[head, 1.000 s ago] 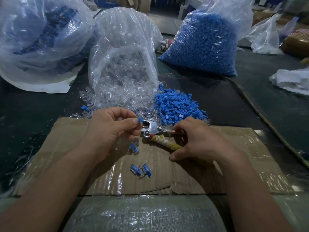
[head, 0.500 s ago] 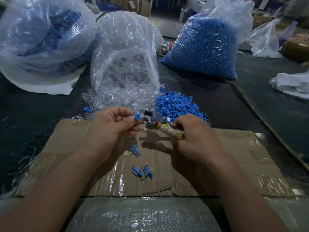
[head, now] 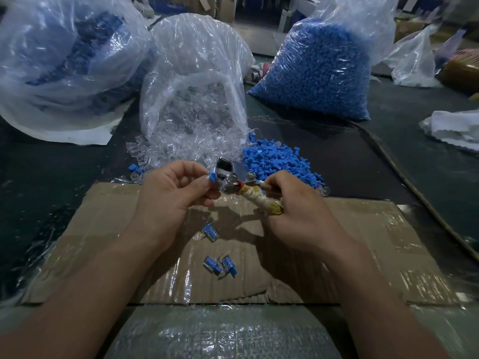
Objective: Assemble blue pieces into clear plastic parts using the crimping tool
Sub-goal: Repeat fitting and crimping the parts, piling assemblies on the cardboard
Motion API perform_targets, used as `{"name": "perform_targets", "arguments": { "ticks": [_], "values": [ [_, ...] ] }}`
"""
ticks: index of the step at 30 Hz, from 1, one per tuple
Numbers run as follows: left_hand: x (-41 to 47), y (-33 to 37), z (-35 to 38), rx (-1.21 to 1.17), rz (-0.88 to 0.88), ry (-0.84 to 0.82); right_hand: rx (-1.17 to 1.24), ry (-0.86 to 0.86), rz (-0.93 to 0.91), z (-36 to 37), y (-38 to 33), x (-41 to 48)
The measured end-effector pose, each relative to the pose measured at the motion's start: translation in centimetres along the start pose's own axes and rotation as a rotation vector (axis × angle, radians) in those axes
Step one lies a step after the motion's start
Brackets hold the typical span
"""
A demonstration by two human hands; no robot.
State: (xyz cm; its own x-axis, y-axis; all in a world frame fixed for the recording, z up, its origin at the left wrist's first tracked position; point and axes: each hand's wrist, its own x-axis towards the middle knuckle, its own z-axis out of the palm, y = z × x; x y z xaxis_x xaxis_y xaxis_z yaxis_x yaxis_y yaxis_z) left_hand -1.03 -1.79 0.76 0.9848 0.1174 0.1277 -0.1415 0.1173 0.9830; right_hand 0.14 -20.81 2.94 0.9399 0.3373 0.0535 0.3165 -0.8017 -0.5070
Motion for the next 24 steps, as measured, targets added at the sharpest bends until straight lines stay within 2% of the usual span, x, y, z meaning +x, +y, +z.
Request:
{"name": "perform_targets", "arguments": {
  "ticks": [11, 24],
  "values": [
    [-0.6, 0.6, 0.5, 0.08, 0.06, 0.022, -0.031, -0.041, -0.043, 0.2, -0.7, -0.2],
    [-0.8, 0.7, 0.5, 0.203, 0.118, 0.067, 0.004, -0.01, -0.035, 0.6, -1.2, -0.2]
  ]
}}
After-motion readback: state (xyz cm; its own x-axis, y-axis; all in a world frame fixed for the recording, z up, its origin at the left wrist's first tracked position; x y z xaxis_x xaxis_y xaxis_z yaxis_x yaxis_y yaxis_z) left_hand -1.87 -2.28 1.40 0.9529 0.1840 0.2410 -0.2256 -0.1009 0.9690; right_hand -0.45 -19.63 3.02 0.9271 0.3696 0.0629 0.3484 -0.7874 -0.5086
